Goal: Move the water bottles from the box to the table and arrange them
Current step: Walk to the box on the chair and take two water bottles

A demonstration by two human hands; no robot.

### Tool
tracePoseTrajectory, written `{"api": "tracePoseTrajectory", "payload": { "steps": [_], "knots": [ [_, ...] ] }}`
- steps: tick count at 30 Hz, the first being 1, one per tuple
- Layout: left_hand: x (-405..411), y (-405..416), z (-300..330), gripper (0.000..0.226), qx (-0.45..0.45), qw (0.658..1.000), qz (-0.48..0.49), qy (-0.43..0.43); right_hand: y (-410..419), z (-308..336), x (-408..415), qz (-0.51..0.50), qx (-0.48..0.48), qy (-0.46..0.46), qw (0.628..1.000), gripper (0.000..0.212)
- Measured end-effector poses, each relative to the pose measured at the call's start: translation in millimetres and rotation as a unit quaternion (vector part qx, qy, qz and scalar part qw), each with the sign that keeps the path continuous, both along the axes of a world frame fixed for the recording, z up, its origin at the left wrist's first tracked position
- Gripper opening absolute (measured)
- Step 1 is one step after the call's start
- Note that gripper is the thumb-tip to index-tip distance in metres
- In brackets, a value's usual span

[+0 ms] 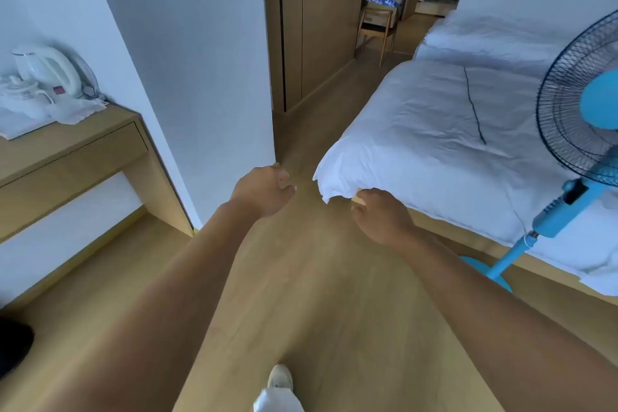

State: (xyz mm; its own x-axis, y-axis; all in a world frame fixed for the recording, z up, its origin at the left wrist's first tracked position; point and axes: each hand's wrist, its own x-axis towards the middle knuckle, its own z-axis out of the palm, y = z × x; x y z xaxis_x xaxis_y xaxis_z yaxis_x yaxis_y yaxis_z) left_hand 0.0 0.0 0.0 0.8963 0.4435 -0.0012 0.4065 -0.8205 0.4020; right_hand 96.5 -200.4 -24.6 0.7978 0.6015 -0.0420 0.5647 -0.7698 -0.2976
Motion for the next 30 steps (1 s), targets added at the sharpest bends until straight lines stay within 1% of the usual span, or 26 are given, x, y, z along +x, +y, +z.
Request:
{"api": "tracePoseTrajectory", "payload": {
  "steps": [2, 5, 10, 19, 25, 30],
  "knots": [
    [25.0, 26.6, 2.2, 0.036, 0.012, 1.000, -0.005, 0.010, 25.5, -0.2, 25.5, -0.016, 0.017, 0.004, 1.000, 0.035],
    [69.6, 72.0, 8.4, 0.035, 0.020, 0.999, -0.015, 0.024, 69.2, 7.1, 68.1, -0.019, 0.009, 0.002, 1.000, 0.038],
    [141.3, 142.2, 16.5, 0.034, 0.040, 0.999, -0.025, 0.011, 135.9, 14.9, 137.6, -0.024, 0.034, 0.002, 0.999, 0.037],
    [265.5, 220.0, 2.8, 0.039, 0.042, 0.998, -0.046, 0.032, 221.8, 0.3, 259.2, -0.030, 0.033, 0.005, 0.999, 0.036],
    [381.6, 273.0, -7.1, 0.039, 0.041, 0.997, -0.055, 0.028, 274.7, -8.7, 374.2, -0.018, 0.028, -0.001, 0.999, 0.040],
    [489.3, 311.1, 0.6, 0.039, 0.036, 0.997, -0.054, 0.035, 314.2, -3.0, 481.7, -0.024, 0.027, 0.012, 0.999, 0.043]
  ]
}}
